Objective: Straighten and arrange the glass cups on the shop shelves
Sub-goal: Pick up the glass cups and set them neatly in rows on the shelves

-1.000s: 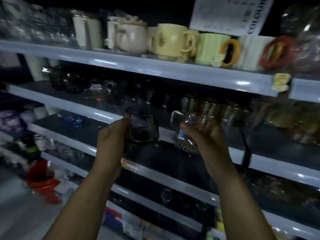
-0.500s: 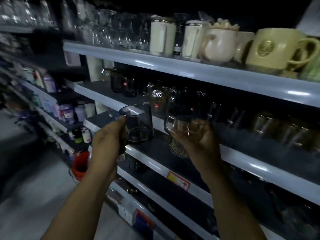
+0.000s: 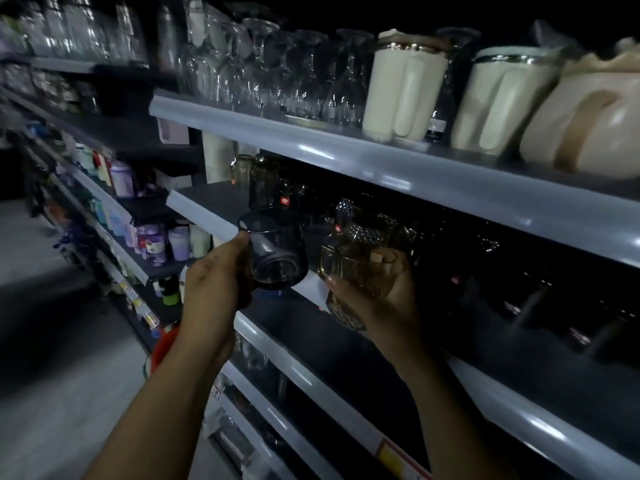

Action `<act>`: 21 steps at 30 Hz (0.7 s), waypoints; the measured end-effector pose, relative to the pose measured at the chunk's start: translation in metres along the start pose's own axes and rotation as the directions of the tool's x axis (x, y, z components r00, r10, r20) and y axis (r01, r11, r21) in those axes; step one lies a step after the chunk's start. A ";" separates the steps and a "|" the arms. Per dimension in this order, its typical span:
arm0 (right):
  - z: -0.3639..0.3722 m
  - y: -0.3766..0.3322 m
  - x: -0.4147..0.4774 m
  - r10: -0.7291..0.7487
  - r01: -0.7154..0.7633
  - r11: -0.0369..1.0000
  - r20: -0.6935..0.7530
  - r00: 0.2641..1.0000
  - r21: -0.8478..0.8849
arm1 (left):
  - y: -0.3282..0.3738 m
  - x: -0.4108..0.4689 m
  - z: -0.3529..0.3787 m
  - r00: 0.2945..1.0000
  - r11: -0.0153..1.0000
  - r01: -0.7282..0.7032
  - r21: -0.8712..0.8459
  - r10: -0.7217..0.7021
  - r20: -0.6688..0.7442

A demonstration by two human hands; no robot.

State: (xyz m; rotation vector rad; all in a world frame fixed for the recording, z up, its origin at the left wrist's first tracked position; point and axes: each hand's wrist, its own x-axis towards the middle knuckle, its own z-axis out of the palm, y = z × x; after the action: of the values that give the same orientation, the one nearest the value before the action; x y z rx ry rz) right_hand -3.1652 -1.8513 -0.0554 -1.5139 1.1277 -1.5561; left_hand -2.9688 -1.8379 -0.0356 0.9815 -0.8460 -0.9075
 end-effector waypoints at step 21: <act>0.172 0.022 0.071 -0.058 -0.122 0.934 -0.480 0.875 -0.335 | -0.022 0.218 -0.076 0.875 0.991 0.124 -0.059 -0.081 0.477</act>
State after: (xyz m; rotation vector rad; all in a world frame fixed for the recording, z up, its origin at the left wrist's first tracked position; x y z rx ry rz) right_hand -3.0030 -1.9459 -0.0564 -1.3395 1.7957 -1.8402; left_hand -2.8239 -2.0190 -0.0424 0.7380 -1.1619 -1.2971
